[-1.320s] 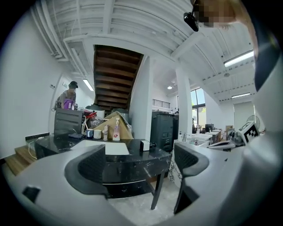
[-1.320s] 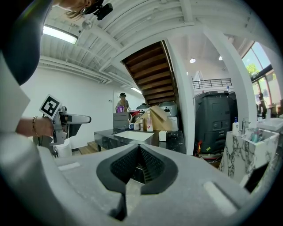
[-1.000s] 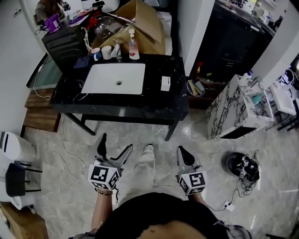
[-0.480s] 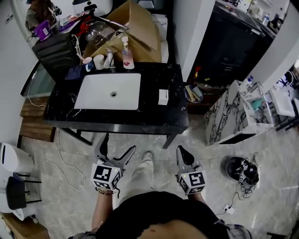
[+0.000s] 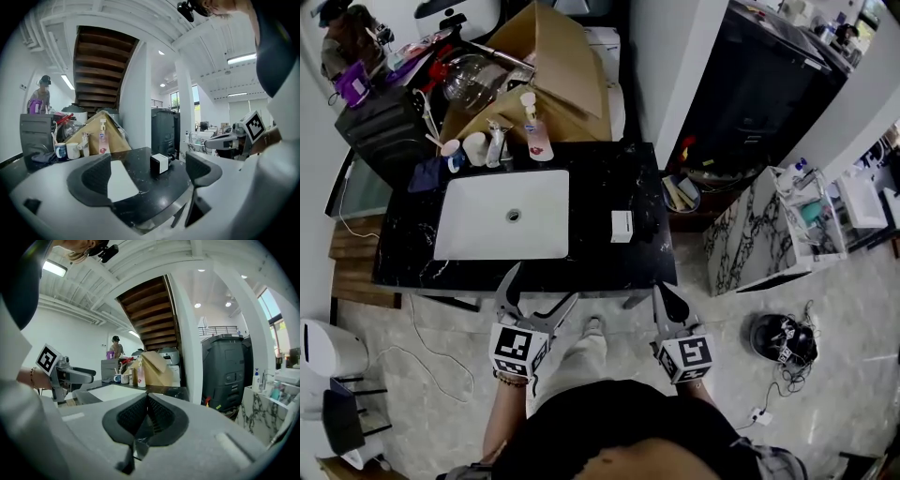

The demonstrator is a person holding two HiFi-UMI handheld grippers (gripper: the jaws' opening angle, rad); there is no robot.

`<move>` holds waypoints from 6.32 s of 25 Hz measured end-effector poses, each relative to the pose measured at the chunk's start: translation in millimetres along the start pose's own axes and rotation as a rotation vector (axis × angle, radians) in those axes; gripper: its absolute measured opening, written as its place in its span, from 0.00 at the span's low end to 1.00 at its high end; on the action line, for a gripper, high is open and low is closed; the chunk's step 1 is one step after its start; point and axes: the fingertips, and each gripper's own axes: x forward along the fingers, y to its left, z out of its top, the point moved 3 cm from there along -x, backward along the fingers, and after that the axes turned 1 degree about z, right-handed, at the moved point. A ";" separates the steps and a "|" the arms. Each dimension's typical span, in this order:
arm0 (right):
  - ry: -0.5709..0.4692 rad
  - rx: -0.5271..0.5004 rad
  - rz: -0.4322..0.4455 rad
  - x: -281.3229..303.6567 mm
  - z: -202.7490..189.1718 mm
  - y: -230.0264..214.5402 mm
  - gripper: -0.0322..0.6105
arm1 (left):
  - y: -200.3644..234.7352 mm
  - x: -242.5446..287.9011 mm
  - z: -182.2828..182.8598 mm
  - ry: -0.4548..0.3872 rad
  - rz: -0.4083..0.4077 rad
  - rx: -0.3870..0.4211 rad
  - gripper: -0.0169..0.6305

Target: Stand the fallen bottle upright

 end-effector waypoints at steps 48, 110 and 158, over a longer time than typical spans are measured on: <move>0.017 0.098 -0.277 70.9 27.0 -175.4 0.06 | -102.4 272.5 -18.0 0.675 -0.722 0.780 0.75; 0.079 0.090 -0.263 64.5 11.7 -157.4 0.06 | -21.3 297.1 6.4 0.038 -0.209 0.172 0.35; 0.102 0.032 -0.023 103.1 15.0 -133.2 0.06 | 0.8 192.0 -27.6 0.089 -0.004 0.004 0.55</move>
